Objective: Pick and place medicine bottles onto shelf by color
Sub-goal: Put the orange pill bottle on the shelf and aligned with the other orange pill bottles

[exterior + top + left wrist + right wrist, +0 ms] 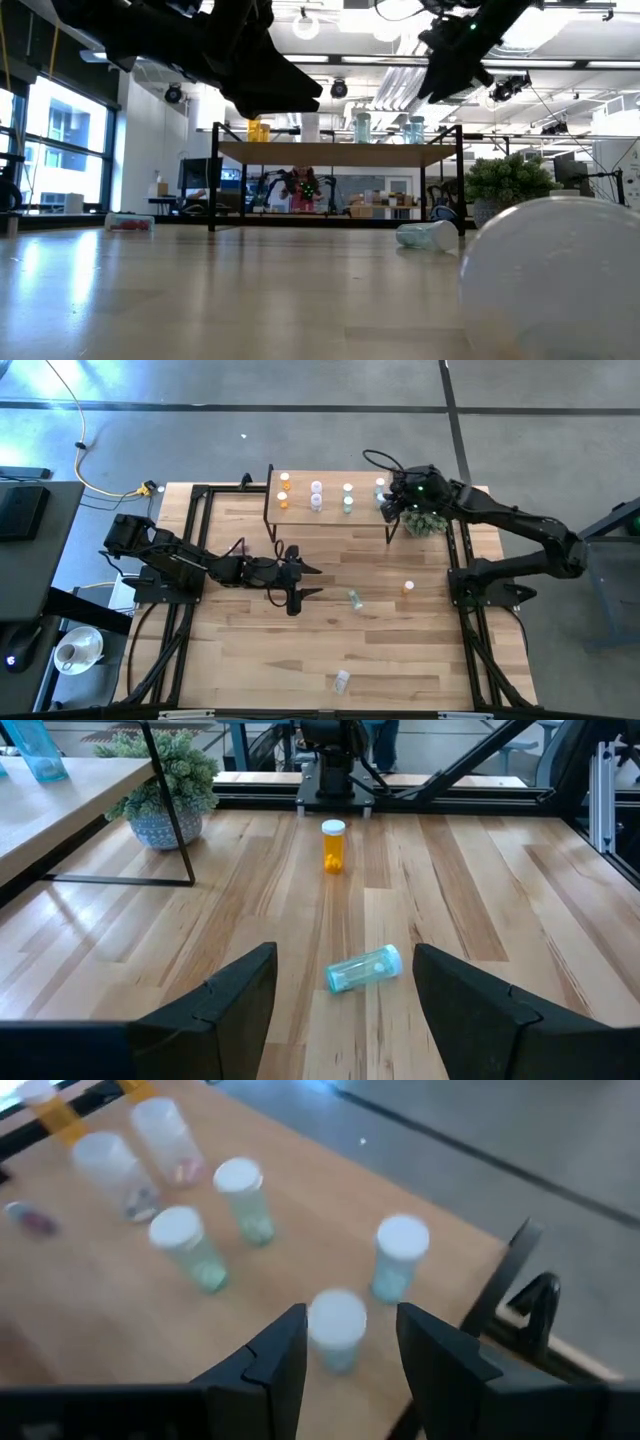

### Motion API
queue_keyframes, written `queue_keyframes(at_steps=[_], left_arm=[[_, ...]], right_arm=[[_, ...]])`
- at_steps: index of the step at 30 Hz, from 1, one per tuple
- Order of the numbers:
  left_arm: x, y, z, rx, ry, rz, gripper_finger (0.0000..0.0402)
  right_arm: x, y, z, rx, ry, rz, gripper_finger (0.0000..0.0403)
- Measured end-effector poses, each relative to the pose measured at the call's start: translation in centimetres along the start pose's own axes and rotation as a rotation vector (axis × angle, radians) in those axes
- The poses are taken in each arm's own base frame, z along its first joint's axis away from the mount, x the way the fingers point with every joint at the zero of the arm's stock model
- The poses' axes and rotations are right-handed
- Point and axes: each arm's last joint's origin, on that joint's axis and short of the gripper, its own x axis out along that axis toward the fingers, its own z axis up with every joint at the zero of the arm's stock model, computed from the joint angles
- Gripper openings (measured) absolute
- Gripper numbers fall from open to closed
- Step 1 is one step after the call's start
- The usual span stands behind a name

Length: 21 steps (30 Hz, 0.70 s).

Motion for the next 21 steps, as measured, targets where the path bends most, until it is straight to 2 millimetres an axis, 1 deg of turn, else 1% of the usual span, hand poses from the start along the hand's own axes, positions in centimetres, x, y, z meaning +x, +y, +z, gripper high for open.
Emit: queue_keyframes(at_steps=[5, 9, 17, 19, 21], left_arm=[[0.0, 0.0, 0.0, 0.000, 0.000, 0.001, 0.0223], [0.0, 0.0, 0.0, 0.000, 0.000, 0.002, 0.0223], [0.0, 0.0, 0.0, -0.001, 0.000, 0.002, 0.0223], [0.0, 0.0, 0.0, 0.000, 0.000, 0.002, 0.0223], [0.0, 0.0, 0.0, -0.002, 0.000, 0.001, 0.0223]], right_arm=[[-2.0, -0.4, -1.3, 0.022, 0.109, 0.058, 0.0147], [-3.6, -0.3, -2.6, -0.020, 0.204, 0.058, 0.0147], [-6.1, 1.4, -5.2, -0.138, 0.356, 0.127, 0.0147], [-6.5, 2.0, -5.9, -0.160, 0.380, 0.150, 0.0147], [-6.6, 2.4, -7.0, -0.191, 0.400, 0.162, 0.0147]])
